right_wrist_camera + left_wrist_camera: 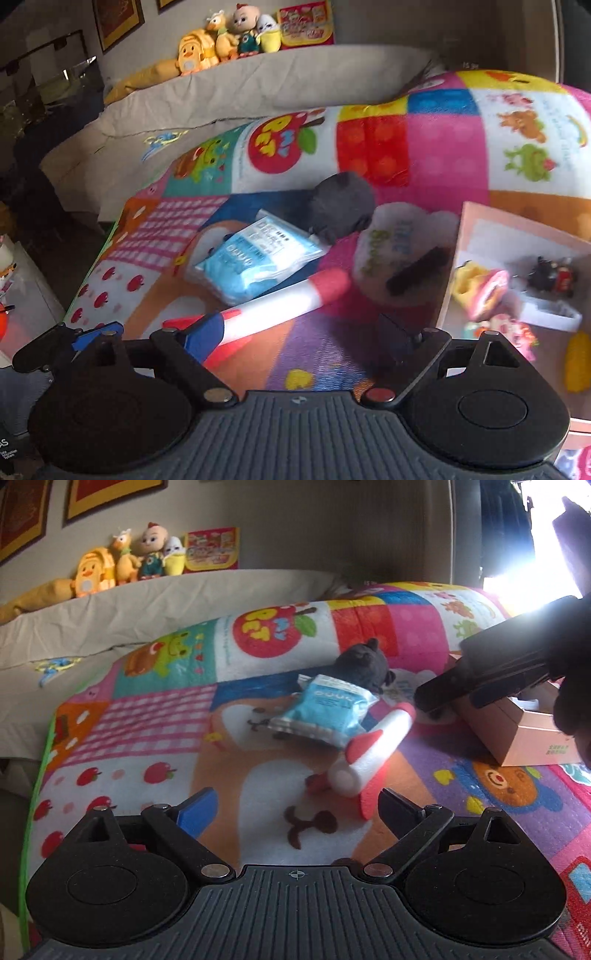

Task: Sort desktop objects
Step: 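Move the left tool to the blue packet while the right tool approaches the foam rocket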

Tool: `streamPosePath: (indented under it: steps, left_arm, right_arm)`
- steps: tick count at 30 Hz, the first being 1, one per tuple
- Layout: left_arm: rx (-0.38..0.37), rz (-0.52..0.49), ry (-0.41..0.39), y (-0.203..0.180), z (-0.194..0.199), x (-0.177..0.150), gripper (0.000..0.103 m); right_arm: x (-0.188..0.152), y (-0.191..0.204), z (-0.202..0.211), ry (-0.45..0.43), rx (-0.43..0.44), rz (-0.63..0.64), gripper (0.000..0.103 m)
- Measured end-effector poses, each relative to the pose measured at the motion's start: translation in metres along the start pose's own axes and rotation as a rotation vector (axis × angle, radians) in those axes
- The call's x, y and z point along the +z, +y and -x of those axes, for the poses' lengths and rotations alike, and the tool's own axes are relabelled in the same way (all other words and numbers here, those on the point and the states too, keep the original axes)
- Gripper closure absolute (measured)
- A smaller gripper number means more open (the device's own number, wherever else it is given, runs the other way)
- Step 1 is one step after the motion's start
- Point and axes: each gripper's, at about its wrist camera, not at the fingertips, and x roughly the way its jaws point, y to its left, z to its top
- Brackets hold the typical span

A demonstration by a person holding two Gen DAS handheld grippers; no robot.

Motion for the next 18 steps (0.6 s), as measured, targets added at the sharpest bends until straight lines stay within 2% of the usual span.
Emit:
streamPosePath:
  steps: [4,6,9,10,11,12,15,17,18]
  left_arm:
    - [0.013,0.025,0.011,0.014,0.004,-0.003,0.005]
    - [0.012,0.024,0.014,0.018,0.007,-0.004,0.005]
    - [0.009,0.030,0.012,0.022,0.013,-0.005,0.005]
    - [0.008,0.034,0.010,0.023,0.014,-0.005,0.005]
    - [0.005,0.038,0.009,0.024,0.015,-0.005,0.005]
    - [0.000,0.040,0.009,0.023,0.016,-0.005,0.005]
    - [-0.019,0.035,0.010,0.018,0.017,-0.003,0.004]
    - [-0.036,0.021,0.013,0.011,0.016,-0.001,0.004]
    - [-0.044,0.017,0.016,0.007,0.015,0.000,0.004]
  right_arm:
    - [0.010,0.010,-0.041,0.012,0.000,-0.165,0.013]
    - [0.015,0.014,-0.059,0.013,-0.011,-0.181,0.013]
    - [0.014,0.022,-0.076,0.034,-0.062,-0.125,0.018]
    - [0.012,0.023,-0.076,0.039,-0.077,-0.096,0.025]
    - [0.008,0.023,-0.075,0.063,-0.076,-0.057,0.040]
    - [0.004,0.021,-0.071,0.072,-0.059,-0.039,0.041]
    - [-0.014,0.014,-0.041,0.049,-0.038,0.034,0.053]
    - [-0.029,0.011,-0.015,0.003,-0.087,0.124,0.058]
    - [-0.035,0.010,-0.004,0.007,-0.116,0.174,0.060]
